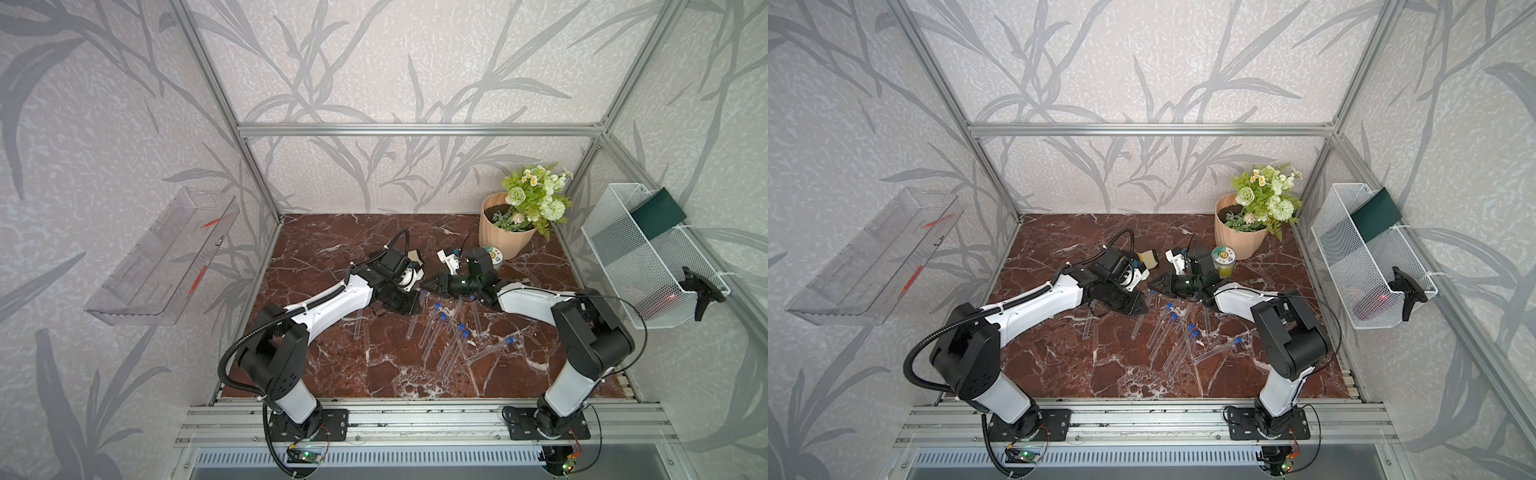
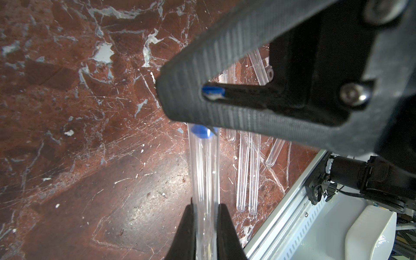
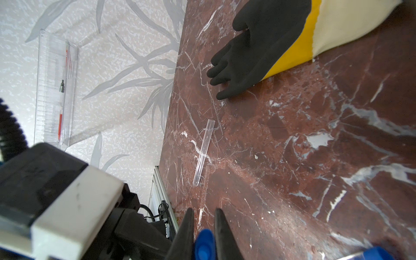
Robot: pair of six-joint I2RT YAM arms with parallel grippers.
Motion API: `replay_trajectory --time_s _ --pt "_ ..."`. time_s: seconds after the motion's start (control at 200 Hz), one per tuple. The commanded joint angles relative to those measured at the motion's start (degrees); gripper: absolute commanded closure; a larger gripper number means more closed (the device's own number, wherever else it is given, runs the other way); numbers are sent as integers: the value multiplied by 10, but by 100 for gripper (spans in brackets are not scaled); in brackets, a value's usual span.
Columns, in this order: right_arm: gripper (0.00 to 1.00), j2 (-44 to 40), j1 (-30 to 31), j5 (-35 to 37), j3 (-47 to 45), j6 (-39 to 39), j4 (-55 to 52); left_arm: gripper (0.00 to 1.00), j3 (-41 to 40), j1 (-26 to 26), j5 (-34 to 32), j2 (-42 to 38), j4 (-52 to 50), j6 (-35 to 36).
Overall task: Remove stoppers from test tubes
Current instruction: Open the stopper on the test tube.
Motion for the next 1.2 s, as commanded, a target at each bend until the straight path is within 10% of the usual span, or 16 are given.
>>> replay_trajectory --time_s 0.0,1.195 --pt "89 6 3 -5 12 -8 0 91 -2 -1 2 -18 7 -4" --pt "84 19 5 -18 13 6 9 91 2 -1 -6 -14 9 1"
